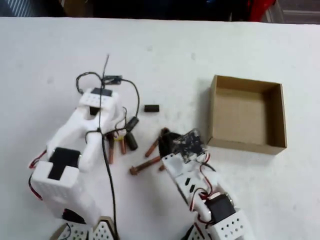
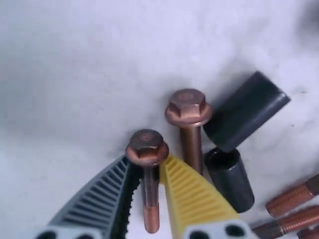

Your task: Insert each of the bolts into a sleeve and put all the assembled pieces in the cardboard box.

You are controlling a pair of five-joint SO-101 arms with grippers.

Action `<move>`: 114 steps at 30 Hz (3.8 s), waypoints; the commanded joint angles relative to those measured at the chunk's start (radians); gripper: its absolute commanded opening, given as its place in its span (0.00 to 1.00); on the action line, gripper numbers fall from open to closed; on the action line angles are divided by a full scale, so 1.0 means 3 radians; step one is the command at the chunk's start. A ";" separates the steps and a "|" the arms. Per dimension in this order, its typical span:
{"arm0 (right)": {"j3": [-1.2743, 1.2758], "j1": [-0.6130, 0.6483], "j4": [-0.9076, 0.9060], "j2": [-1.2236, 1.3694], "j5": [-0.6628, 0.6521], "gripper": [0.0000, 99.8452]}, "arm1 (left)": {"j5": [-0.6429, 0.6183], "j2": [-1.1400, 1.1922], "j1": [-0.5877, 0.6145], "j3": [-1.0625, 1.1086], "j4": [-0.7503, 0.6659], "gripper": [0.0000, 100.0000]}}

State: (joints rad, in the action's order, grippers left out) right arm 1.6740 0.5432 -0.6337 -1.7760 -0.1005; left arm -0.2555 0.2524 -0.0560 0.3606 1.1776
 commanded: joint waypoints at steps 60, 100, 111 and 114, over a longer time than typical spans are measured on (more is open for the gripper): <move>0.0056 0.0734 0.1097 -0.0018 0.0363 0.02 | 0.0409 -0.5981 -0.0325 0.2291 -0.1647 0.02; 0.0056 0.0734 0.1071 -0.0003 -0.0020 0.02 | 0.0072 -0.5992 -0.1363 0.1995 -0.1693 0.02; 0.0056 0.0734 0.1066 -0.0018 -0.0322 0.02 | 0.0077 -0.5864 -0.1332 0.1800 -0.1355 0.02; 0.0056 0.0734 0.1066 -0.0018 -0.0327 0.02 | 0.0077 -0.5531 -0.1332 0.1775 -0.1355 0.02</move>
State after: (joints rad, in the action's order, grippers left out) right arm 1.6817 0.7580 -0.3330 -1.7760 -0.1788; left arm -0.2279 -1.5182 -0.4503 0.9574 0.7679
